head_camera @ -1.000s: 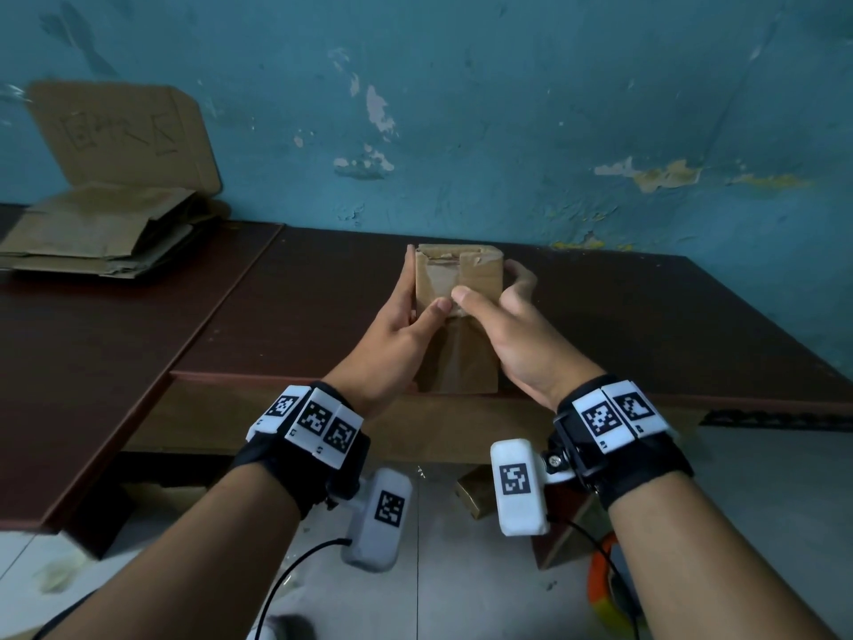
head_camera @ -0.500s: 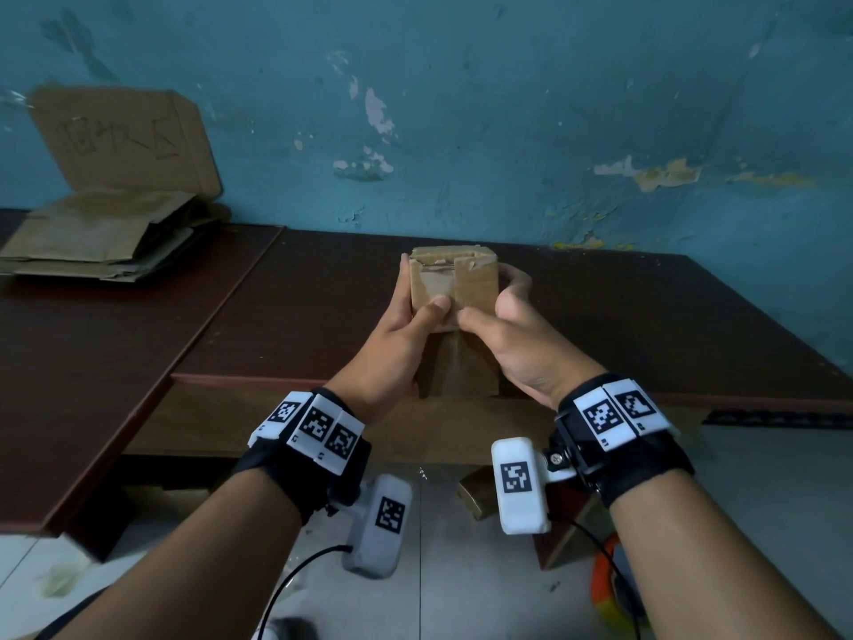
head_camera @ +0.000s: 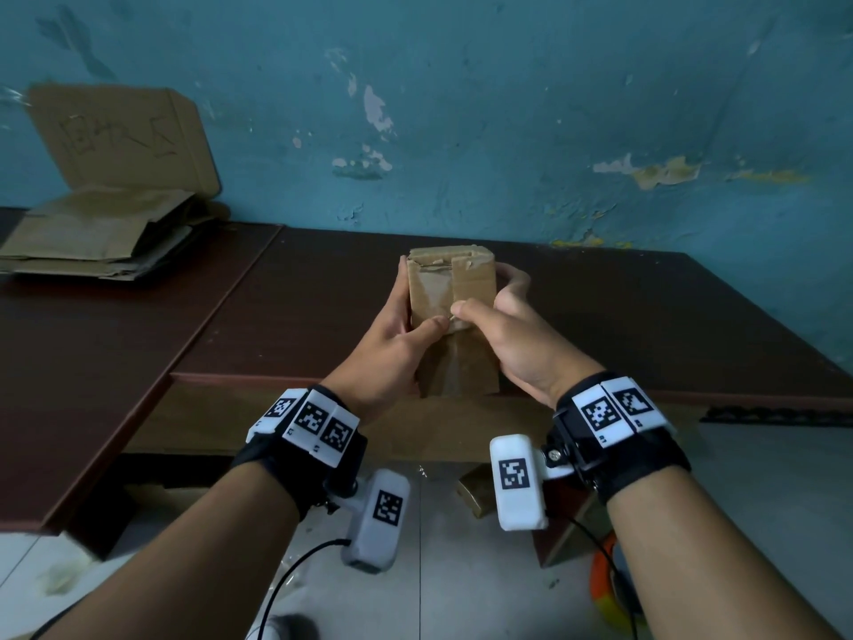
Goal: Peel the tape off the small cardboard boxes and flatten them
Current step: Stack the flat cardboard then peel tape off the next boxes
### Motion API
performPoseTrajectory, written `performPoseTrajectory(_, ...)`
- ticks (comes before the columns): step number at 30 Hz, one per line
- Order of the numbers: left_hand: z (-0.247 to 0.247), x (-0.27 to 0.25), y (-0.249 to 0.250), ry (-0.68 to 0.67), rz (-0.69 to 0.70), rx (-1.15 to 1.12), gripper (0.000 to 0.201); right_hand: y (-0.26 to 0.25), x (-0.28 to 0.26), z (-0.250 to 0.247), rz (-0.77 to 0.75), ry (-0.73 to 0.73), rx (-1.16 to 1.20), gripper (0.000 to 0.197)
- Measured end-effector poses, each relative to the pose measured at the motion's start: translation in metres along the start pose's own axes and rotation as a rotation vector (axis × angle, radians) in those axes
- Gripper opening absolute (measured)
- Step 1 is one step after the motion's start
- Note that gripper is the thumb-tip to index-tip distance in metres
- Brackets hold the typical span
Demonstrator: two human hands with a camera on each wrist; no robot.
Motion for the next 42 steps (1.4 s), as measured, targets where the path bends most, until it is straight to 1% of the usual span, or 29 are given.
performPoseTrajectory(4,0.003,0.0,0.002,-0.014,0.005,-0.041,0.071,-0.002,-0.002,-0.001,-0.028,-0.025,-0.079,0.075)
performPoseTrajectory(7,0.006,-0.001,0.005,-0.019,0.004,-0.055,0.079,-0.003,-0.005,-0.002,-0.022,-0.027,-0.118,0.063)
performPoseTrajectory(11,0.007,-0.002,0.007,-0.044,-0.008,-0.015,0.081,-0.006,-0.006,-0.002,-0.003,-0.01,-0.061,0.071)
performPoseTrajectory(14,0.008,0.0,0.01,-0.033,-0.025,0.003,0.073,-0.008,-0.006,-0.006,0.004,0.024,0.044,0.059)
performPoseTrajectory(17,0.006,0.003,0.018,0.045,0.009,-0.002,0.061,-0.01,-0.003,-0.006,-0.004,0.057,0.123,0.044)
performPoseTrajectory(18,0.004,0.004,0.02,0.079,0.026,-0.011,0.057,-0.01,-0.003,-0.005,-0.006,0.063,0.121,0.042)
performPoseTrajectory(21,-0.001,0.004,0.024,0.172,0.055,-0.04,0.05,-0.009,0.001,0.002,-0.039,0.078,0.085,0.049)
performPoseTrajectory(26,-0.004,0.0,0.031,0.213,0.112,-0.005,0.048,-0.014,-0.002,0.006,-0.086,0.111,0.044,0.055)
performPoseTrajectory(27,-0.004,-0.001,0.033,0.226,0.124,0.009,0.048,-0.017,-0.003,0.007,-0.1,0.113,0.029,0.06)
performPoseTrajectory(29,-0.007,-0.003,0.036,0.261,0.146,0.019,0.046,-0.023,-0.006,0.008,-0.137,0.123,-0.01,0.075)
performPoseTrajectory(30,-0.009,-0.004,0.037,0.28,0.155,0.015,0.046,-0.024,-0.006,0.008,-0.147,0.129,-0.016,0.079)
performPoseTrajectory(31,-0.01,-0.005,0.038,0.291,0.158,0.005,0.046,-0.024,-0.005,0.008,-0.153,0.137,-0.019,0.077)
performPoseTrajectory(33,-0.011,-0.005,0.038,0.301,0.145,-0.05,0.049,-0.023,-0.002,0.007,-0.163,0.146,-0.029,0.063)
performPoseTrajectory(34,-0.011,-0.005,0.037,0.309,0.132,-0.082,0.051,-0.022,0.0,0.007,-0.167,0.15,-0.039,0.059)
performPoseTrajectory(37,-0.012,-0.007,0.034,0.336,0.092,-0.114,0.056,-0.022,0.001,0.008,-0.207,0.151,-0.149,0.061)
performPoseTrajectory(39,-0.01,-0.007,0.029,0.329,0.07,-0.124,0.061,-0.021,0.002,0.008,-0.223,0.166,-0.208,0.063)
performPoseTrajectory(42,-0.01,-0.006,0.023,0.333,0.042,-0.136,0.064,-0.019,0.0,0.003,-0.199,0.191,-0.225,0.053)
Point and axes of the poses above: each hand's wrist, its own x-axis towards the middle knuckle, its own z-axis out of the palm, y = z × x, the point moved 9 cm from there along x, towards the middle knuckle, and after that the axes turned 10 degrees about -x, right-handed, at the moved point
